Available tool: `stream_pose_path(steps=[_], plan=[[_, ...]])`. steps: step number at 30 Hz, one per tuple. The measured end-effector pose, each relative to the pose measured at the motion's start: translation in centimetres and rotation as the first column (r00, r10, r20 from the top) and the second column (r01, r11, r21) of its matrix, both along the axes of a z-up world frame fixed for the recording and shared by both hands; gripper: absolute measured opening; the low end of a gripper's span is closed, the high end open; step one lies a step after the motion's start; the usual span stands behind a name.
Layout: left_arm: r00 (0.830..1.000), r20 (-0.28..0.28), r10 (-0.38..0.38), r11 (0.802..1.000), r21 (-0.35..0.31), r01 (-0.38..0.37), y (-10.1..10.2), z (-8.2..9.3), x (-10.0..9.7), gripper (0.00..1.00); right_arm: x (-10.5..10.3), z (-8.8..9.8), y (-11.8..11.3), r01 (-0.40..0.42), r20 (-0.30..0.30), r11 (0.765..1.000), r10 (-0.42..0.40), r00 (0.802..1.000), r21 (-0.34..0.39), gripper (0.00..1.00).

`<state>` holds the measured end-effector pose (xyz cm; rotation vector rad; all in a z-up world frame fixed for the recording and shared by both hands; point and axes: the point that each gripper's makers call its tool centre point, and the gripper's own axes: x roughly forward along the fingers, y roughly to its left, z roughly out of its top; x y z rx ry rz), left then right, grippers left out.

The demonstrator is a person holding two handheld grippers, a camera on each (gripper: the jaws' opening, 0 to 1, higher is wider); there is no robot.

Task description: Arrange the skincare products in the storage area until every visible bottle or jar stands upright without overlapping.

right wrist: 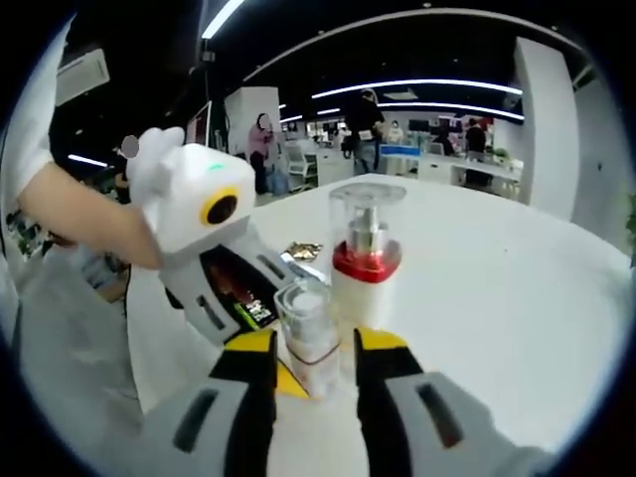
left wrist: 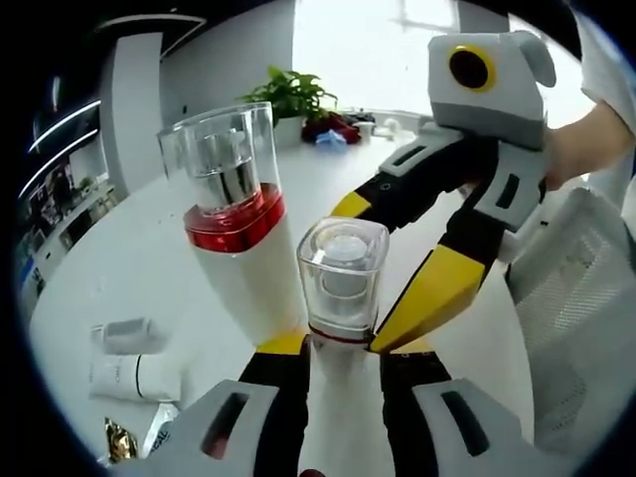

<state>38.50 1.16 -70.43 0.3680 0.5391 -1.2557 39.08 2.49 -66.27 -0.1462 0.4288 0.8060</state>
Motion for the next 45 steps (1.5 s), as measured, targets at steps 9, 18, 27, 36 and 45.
stream_pose_path(steps=[9, 18, 27, 36, 45], plan=[[1.0, -0.007, 0.01, 1.0, 0.016, -0.01, 0.7, 0.0, -0.2, 0.28, -0.5, 0.0, -0.3, 0.009, -0.015, 1.0, -0.009, 1.0, 0.001, 0.39], [0.999, -0.012, 0.036, 0.999, 0.039, -0.035, 1.8, 0.1, -0.4, 0.35, -1.6, 0.2, -0.7, 0.014, -0.025, 1.0, -0.014, 1.0, -0.017, 0.45], [0.997, -0.028, 0.078, 0.995, 0.057, -0.077, 3.2, 0.4, -1.3, 0.43, -2.9, 0.3, -1.1, 0.018, -0.039, 0.999, -0.02, 0.999, -0.038, 0.53], [0.989, -0.059, 0.135, 0.989, 0.07, -0.13, 4.9, 0.9, -2.4, 0.53, -4.3, 0.5, -1.6, 0.027, -0.044, 0.998, -0.03, 0.999, -0.052, 0.57], [0.971, -0.106, 0.215, 0.975, 0.086, -0.206, 6.7, 1.0, -4.0, 0.62, -5.3, 1.2, -1.4, 0.014, -0.038, 0.998, -0.016, 0.999, -0.057, 0.63]])
